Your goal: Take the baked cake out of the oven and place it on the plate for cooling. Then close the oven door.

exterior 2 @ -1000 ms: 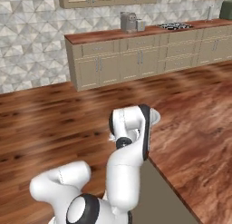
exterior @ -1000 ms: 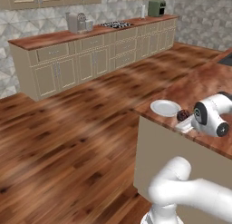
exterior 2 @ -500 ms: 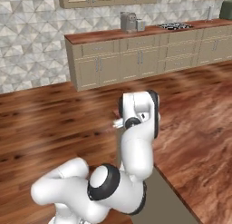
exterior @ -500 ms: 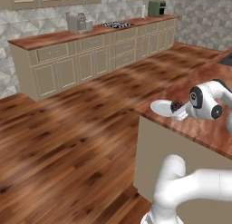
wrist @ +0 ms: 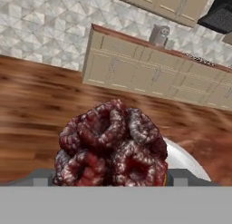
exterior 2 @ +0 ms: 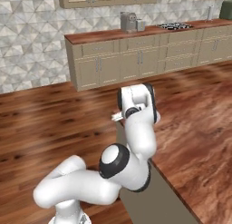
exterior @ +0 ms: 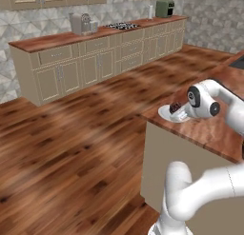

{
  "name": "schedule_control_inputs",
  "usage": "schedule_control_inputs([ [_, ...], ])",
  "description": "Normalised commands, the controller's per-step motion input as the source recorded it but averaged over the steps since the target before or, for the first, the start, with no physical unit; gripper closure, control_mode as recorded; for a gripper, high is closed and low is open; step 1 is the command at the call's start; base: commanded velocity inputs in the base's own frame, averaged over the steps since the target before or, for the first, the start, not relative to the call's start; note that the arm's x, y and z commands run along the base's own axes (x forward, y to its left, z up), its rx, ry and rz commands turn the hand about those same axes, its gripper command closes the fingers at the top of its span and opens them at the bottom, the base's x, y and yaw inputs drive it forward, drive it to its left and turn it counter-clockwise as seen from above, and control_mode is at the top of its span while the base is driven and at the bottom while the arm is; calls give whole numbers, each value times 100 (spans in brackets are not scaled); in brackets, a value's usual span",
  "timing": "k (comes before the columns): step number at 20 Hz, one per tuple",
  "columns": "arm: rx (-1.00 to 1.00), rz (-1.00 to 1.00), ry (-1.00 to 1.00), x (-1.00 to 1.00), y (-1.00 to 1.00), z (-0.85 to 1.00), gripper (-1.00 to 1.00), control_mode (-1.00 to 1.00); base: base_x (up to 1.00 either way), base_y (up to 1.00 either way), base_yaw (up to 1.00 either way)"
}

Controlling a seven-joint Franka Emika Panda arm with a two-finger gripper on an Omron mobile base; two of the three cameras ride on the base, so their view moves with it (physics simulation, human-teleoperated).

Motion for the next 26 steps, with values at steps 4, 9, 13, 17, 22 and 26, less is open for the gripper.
schedule_control_inputs([
  [4, 0, 0, 25, 30, -58, 1, 100, -100, 0, 0, 0],
  [9, 0, -3, 32, 39, -44, 11, 100, -100, 0, 0, 0],
  [13, 0, -8, 32, 44, -34, 17, 100, -100, 0, 0, 0],
  [17, 0, -9, 29, 47, -25, 20, 100, -100, 0, 0, 0],
  [22, 0, -9, 27, 45, -23, 20, 100, -100, 0, 0, 0],
  [26, 0, -9, 29, 42, -19, 18, 100, -100, 0, 0, 0],
])
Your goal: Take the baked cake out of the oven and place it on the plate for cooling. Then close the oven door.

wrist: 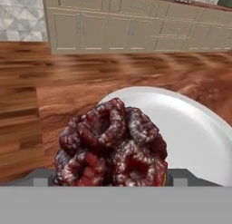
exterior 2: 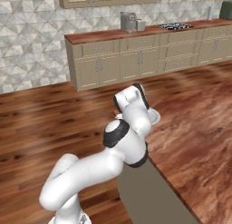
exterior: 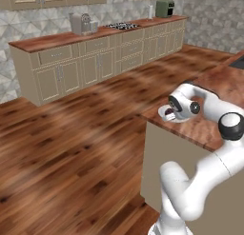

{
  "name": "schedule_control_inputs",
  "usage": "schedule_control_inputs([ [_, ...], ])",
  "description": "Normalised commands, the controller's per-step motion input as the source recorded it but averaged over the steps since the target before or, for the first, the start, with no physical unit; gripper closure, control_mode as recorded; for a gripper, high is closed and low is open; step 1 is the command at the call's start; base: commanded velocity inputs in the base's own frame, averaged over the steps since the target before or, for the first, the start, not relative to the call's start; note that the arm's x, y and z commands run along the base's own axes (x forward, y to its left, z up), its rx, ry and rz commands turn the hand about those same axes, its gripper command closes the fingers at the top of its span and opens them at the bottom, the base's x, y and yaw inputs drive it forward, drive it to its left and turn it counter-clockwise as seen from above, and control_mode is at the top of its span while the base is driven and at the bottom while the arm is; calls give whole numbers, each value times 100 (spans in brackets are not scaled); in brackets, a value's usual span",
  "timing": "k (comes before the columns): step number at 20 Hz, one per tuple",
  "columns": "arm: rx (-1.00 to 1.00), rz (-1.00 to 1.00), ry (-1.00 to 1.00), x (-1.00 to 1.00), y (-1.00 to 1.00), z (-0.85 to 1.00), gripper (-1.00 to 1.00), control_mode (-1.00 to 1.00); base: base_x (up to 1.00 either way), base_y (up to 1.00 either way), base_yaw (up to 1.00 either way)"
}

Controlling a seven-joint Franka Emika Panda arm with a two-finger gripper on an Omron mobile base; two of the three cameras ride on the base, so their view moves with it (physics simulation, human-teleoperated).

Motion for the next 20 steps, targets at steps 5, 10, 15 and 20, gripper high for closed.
schedule_control_inputs([
  [5, 0, -8, 28, 38, -19, 16, 100, -100, 0, 0, 0],
  [10, 0, -8, 22, 35, -18, 34, 100, -100, 0, 0, 0],
  [15, 0, -5, 15, 10, -6, 56, 100, -100, 0, 0, 0],
  [20, 0, -12, 17, 5, -11, 62, 100, -100, 0, 0, 0],
])
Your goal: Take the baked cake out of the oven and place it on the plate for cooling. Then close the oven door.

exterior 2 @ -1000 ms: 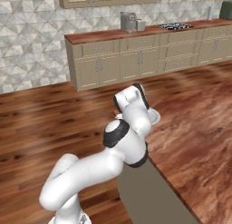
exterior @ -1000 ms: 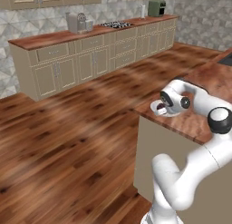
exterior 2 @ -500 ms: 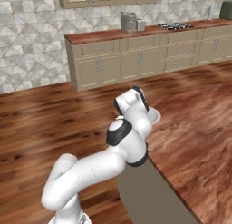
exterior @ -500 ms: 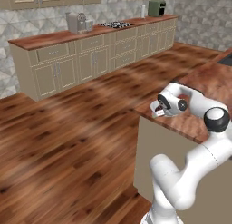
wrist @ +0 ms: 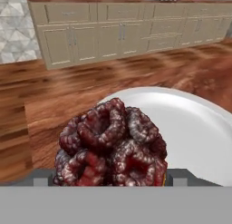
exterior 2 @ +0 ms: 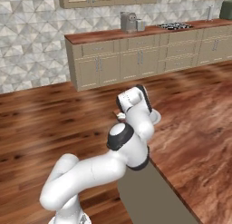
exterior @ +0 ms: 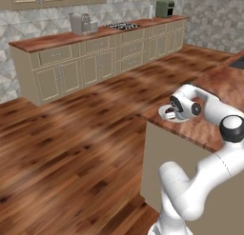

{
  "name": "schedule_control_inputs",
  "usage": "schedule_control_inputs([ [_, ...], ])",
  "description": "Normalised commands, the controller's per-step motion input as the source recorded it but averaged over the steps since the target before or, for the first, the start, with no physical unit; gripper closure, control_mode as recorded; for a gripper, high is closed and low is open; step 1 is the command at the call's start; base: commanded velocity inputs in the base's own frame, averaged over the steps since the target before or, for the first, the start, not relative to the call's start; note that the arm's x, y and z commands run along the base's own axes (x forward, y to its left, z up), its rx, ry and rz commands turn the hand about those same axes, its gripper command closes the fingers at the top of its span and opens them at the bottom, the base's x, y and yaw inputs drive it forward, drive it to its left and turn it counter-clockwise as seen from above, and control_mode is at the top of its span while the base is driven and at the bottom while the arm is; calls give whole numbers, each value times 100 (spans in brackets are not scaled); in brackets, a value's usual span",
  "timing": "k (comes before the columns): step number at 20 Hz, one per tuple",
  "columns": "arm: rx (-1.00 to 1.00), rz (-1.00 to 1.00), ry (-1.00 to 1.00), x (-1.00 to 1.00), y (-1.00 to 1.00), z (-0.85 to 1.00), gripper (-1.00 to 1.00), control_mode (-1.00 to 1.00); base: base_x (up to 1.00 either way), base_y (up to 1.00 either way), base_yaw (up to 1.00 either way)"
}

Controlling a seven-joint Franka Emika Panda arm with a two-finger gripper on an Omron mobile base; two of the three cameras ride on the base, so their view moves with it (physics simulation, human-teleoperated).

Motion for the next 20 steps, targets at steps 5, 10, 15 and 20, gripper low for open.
schedule_control_inputs([
  [5, 0, -23, 24, 23, -20, 41, 100, -100, 0, 0, 0],
  [10, 0, -23, 26, 32, -6, 31, 100, -100, 0, 0, 0],
  [15, 0, -11, 18, 43, 0, 32, 100, -100, 0, 0, 0],
  [20, 0, -4, 13, 46, 0, 28, 100, -100, 0, 0, 0],
])
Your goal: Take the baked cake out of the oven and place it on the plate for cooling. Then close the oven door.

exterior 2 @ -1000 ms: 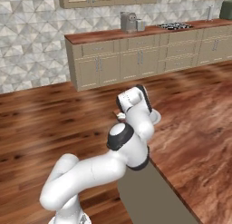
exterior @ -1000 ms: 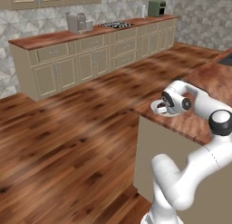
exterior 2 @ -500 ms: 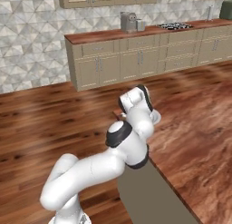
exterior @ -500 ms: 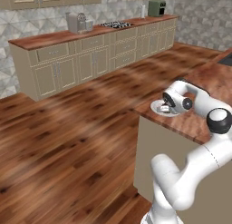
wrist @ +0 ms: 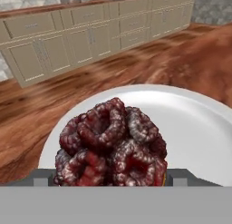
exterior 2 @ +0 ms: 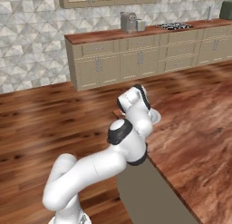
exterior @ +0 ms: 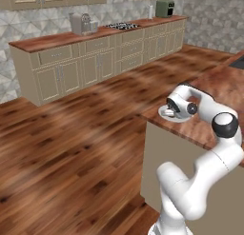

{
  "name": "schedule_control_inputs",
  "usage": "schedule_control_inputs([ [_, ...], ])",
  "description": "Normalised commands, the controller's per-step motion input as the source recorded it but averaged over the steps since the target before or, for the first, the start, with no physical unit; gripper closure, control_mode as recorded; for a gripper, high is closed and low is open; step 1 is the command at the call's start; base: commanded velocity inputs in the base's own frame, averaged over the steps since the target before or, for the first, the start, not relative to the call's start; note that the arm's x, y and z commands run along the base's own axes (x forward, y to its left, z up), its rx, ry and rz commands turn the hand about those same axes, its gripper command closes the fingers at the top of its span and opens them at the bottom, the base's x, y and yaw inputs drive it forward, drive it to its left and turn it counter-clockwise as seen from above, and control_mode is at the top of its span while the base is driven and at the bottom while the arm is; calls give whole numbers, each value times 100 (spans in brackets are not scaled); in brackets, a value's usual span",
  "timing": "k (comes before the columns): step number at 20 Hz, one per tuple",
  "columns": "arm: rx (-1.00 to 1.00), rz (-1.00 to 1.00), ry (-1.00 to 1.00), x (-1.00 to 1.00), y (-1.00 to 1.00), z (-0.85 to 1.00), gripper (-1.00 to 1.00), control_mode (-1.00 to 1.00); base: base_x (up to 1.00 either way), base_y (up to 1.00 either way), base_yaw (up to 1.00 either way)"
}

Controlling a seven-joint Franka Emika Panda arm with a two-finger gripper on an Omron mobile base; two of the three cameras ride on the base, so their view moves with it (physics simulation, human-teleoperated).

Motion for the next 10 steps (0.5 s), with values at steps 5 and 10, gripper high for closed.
schedule_control_inputs([
  [5, 0, -3, 14, 43, 0, 19, 100, -100, 0, 0, 0],
  [10, 0, -4, 15, 33, 0, 12, -100, -100, 0, 0, 0],
])
